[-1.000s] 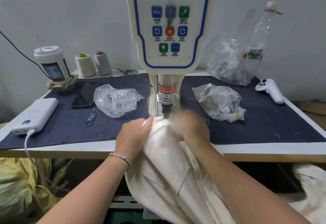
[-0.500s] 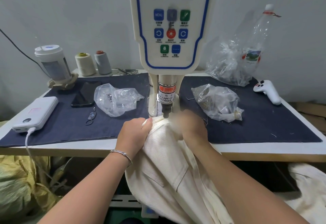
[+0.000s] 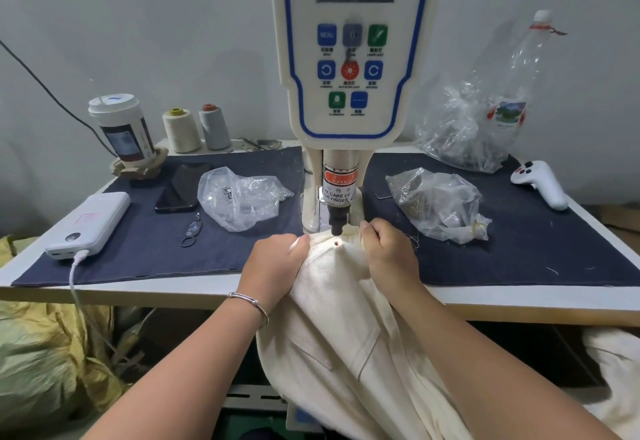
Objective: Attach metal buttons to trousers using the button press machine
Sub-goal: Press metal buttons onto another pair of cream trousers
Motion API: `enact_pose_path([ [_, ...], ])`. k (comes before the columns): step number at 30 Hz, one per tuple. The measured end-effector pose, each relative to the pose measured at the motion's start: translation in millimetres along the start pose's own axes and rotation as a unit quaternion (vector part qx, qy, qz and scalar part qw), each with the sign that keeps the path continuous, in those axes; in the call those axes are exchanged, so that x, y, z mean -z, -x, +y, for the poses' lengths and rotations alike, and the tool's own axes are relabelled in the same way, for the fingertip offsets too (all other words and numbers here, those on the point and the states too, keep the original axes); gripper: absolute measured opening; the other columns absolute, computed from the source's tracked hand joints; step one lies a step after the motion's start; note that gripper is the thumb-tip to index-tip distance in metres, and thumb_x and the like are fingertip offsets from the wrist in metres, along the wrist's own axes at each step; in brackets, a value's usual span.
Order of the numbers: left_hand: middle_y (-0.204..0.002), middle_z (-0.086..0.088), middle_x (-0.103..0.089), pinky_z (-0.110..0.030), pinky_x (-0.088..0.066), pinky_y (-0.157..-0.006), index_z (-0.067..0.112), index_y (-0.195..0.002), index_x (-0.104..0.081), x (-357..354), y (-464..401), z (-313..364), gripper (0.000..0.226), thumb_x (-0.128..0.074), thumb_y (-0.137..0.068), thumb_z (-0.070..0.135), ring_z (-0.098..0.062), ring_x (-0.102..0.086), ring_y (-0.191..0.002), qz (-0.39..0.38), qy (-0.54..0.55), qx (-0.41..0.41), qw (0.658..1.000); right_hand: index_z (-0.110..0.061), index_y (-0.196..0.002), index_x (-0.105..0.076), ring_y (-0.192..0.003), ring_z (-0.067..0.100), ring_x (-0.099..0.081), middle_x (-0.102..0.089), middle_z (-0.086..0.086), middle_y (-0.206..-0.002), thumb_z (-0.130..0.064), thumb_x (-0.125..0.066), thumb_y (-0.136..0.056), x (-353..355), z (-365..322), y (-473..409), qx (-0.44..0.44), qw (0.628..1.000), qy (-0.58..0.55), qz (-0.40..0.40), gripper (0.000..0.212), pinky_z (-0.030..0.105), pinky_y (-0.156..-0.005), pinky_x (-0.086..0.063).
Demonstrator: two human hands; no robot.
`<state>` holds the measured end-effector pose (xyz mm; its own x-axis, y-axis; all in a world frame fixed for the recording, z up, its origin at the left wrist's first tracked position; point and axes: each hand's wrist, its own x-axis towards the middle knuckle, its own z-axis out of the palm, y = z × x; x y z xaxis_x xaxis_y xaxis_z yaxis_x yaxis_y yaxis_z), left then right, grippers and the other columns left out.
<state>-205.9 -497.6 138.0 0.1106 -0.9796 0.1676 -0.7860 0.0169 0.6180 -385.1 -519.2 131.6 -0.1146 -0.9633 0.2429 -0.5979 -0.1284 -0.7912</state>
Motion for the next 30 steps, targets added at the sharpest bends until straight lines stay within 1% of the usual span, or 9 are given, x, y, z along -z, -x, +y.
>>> enact_pose_path([
  [7,-0.054,0.0,-0.033,-0.037,-0.023,-0.055,0.013,-0.057,-0.027,-1.1,-0.4,2.0,0.052,-0.046,-0.101,0.035,-0.015,-0.033,-0.055,0.013,0.013,0.009,1.0,-0.022,-0.06,-0.038,-0.056,0.011,-0.042,-0.045,-0.006,-0.056,-0.031,-0.045,-0.099,6.1,-7.7,3.3,-0.004,1.0,-0.015,0.008,0.041,0.031,-0.052,-0.03],
  [11,-0.053,0.003,-0.03,-0.037,-0.025,-0.056,0.016,-0.059,-0.024,6.9,4.4,8.9,0.053,-0.036,-0.097,0.051,-0.015,-0.03,-0.054,0.052,0.044,-0.02,0.997,-0.021,-0.057,-0.032,-0.051,0.008,-0.035,-0.038,-0.008,-0.052,-0.024,-0.048,-0.097,24.5,-28.2,-0.5,0.026,0.996,-0.083,0.015,0.043,0.03,-0.052,-0.027],
  [14,-0.049,0.007,-0.024,-0.029,-0.019,-0.049,0.02,-0.056,-0.022,16.5,7.6,16.8,0.053,-0.042,-0.097,0.048,-0.013,-0.026,-0.047,0.082,0.086,-0.043,0.992,-0.015,-0.058,-0.046,-0.047,0.005,-0.037,-0.042,-0.011,-0.048,-0.02,-0.051,-0.095,42.6,-47.3,-1.7,-0.034,0.988,-0.152,-0.007,0.038,0.022,-0.045,-0.027],
  [19,-0.053,0.004,-0.02,-0.03,-0.016,-0.05,0.024,-0.053,-0.022,27.0,22.1,19.0,0.057,-0.06,-0.095,0.032,-0.012,-0.017,-0.05,-0.043,0.188,0.051,0.98,-0.005,-0.079,-0.069,-0.07,0.025,-0.064,-0.068,0.013,-0.075,-0.009,-0.061,-0.091,68.2,-60.8,15.1,-0.243,0.92,-0.239,-0.191,0.015,0.035,-0.07,-0.052],
  [22,-0.057,-0.001,-0.031,-0.025,-0.023,-0.047,0.018,-0.057,-0.036,36.0,39.9,15.0,0.049,-0.063,-0.092,0.039,-0.015,-0.028,-0.053,-0.117,0.22,0.098,0.963,-0.003,-0.072,-0.075,-0.059,0.02,-0.068,-0.071,0.013,-0.07,-0.009,-0.06,-0.091,80.7,-65.9,31.9,-0.264,0.87,-0.3,-0.29,0.024,0.028,-0.059,-0.056],
  [25,-0.065,0.004,-0.056,-0.024,-0.038,-0.058,0.018,-0.065,-0.06,48.2,55.5,10.5,0.035,-0.065,-0.085,0.045,-0.012,-0.046,-0.061,-0.193,0.198,0.102,0.956,-0.002,-0.092,-0.073,-0.074,0.021,-0.069,-0.072,0.014,-0.086,-0.01,-0.055,-0.094,92.5,-75.8,41.7,-0.243,0.838,-0.327,-0.363,0.02,0.032,-0.072,-0.055],
  [27,-0.086,-0.002,-0.069,-0.027,-0.046,-0.073,0.018,-0.08,-0.075,58.6,61.2,8.2,0.028,-0.069,-0.074,0.045,-0.014,-0.06,-0.075,-0.234,0.342,0.139,0.9,-0.006,-0.095,-0.067,-0.075,0.018,-0.066,-0.069,0.011,-0.089,-0.01,-0.054,-0.095,100.7,-86.7,46.1,-0.21,0.817,-0.34,-0.416,0.014,0.029,-0.07,-0.055],
  [29,-0.113,-0.016,-0.07,-0.034,-0.049,-0.091,0.013,-0.106,-0.077,73.9,64.6,7.1,0.048,-0.067,-0.077,0.051,-0.025,-0.067,-0.1,-0.298,0.482,0.121,0.815,-0.01,-0.09,-0.06,-0.065,0.012,-0.059,-0.062,0.005,-0.079,-0.011,-0.058,-0.094,105.9,-100.9,51.8,-0.155,0.824,-0.303,-0.454,0.004,0.02,-0.056,-0.05],
  [30,-0.122,-0.018,-0.067,-0.038,-0.047,-0.097,0.011,-0.116,-0.072,81.0,64.6,7.9,0.059,-0.068,-0.078,0.055,-0.028,-0.064,-0.11,-0.325,0.498,0.086,0.799,-0.012,-0.088,-0.058,-0.061,0.01,-0.054,-0.059,0.003,-0.074,-0.011,-0.062,-0.092,106.2,-106.8,54.6,-0.111,0.843,-0.257,-0.459,0.006,0.018,-0.052,-0.045],
])
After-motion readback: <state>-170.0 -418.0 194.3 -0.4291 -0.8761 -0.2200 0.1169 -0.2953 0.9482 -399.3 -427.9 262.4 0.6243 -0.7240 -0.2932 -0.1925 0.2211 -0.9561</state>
